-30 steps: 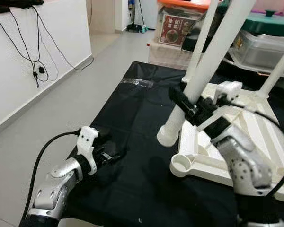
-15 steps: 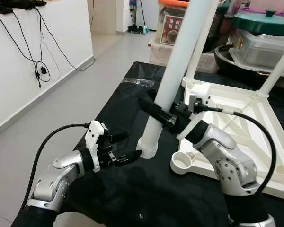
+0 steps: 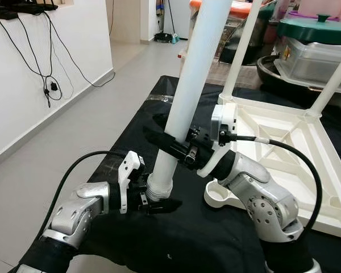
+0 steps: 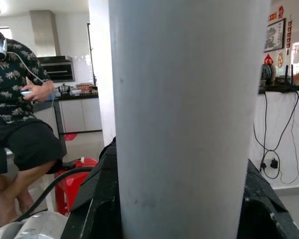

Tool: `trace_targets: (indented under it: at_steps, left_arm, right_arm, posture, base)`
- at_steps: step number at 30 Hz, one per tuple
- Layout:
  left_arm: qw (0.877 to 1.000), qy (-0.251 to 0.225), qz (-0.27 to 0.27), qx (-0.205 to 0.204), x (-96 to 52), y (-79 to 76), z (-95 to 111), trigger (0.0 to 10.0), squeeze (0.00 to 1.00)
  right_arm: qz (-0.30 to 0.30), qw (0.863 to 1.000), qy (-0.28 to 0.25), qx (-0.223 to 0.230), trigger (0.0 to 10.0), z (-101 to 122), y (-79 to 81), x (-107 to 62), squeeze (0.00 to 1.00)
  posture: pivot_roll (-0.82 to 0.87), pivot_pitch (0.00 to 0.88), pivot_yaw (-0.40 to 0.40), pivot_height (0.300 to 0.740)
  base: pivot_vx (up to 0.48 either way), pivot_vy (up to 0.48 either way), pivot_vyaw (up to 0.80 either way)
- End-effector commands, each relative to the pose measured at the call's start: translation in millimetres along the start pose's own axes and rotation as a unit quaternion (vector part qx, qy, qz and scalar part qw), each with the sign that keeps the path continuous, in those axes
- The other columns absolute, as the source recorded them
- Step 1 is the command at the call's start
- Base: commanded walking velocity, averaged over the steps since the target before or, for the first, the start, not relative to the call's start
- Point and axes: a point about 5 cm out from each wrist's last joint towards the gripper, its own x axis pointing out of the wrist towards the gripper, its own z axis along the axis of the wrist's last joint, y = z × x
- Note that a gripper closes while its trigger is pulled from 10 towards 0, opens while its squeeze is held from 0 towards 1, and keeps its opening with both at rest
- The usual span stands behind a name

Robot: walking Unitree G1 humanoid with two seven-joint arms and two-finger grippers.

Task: Building children table

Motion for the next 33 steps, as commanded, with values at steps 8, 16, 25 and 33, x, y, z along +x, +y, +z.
trace_targets:
  at_steps: [8,16,25,33]
  left_arm:
    - [0.998,0.006,0.013,0.059,-0.7,4.7,3,0.0,0.00]
    - [0.996,-0.031,0.029,0.082,2.8,6.9,14,0.0,0.00]
    - [0.995,-0.024,0.030,0.094,6.4,5.8,13,10.0,0.00]
    - [0.991,-0.020,0.056,0.122,11.3,8.9,15,10.0,0.00]
  right_arm:
    - [0.021,1.000,0.008,0.007,0.0,2,7.6,1.8,0.00]
    - [0.017,1.000,0.009,0.019,0.0,-4,8.7,3.2,0.00]
    - [0.013,1.000,0.016,0.022,0.0,-8,9.9,2.5,0.00]
    - [-0.079,0.995,0.050,0.020,10.0,-20,-4.9,1.8,0.85]
  posture:
    - [0.09,0.000,-0.074,0.740]
    - [0.09,0.000,-0.075,0.740]
    - [0.09,0.000,-0.073,0.740]
    - [0.09,0.000,-0.071,0.740]
  base:
    - [0.000,0.000,0.00]
    - [0.000,0.000,0.00]
    - [0.000,0.000,0.00]
    - [0.000,0.000,0.00]
